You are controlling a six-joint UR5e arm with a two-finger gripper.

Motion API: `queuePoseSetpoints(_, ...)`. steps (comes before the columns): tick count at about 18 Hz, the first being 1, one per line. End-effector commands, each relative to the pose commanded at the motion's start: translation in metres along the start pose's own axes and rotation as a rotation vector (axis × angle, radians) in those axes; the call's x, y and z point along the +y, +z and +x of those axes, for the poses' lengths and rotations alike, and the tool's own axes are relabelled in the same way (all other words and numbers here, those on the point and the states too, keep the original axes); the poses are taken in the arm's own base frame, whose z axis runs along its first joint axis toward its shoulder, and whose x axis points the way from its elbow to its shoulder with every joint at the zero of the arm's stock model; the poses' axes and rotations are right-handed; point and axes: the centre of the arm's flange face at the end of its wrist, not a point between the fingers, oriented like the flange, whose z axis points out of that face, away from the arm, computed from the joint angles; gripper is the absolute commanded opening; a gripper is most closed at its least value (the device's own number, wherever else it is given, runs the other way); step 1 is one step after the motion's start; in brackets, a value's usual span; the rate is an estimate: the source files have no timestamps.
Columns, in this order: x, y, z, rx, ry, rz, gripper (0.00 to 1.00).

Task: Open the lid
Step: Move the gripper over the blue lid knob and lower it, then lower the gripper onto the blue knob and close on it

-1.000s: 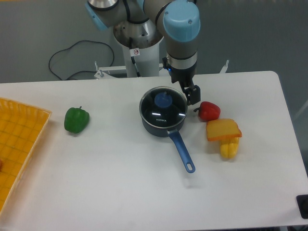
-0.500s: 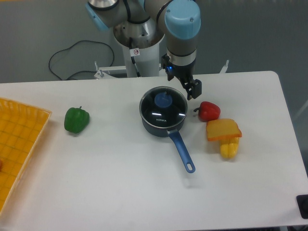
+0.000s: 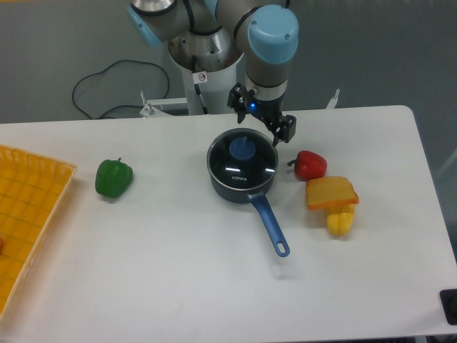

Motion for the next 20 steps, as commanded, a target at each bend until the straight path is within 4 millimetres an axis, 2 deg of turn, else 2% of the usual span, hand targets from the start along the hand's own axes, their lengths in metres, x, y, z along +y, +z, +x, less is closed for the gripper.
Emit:
queuePoseSetpoints(4, 0.004, 0.017, 0.01, -0.02, -0.029, 0.042, 1.0)
queuePoseSetpoints(16, 0.003, 0.028, 0.012, -0.095, -0.016, 0.072, 1.0)
queuePoseSetpoints(20, 0.004, 0.038, 0.012, -0.108, -0.01, 0.046, 1.0)
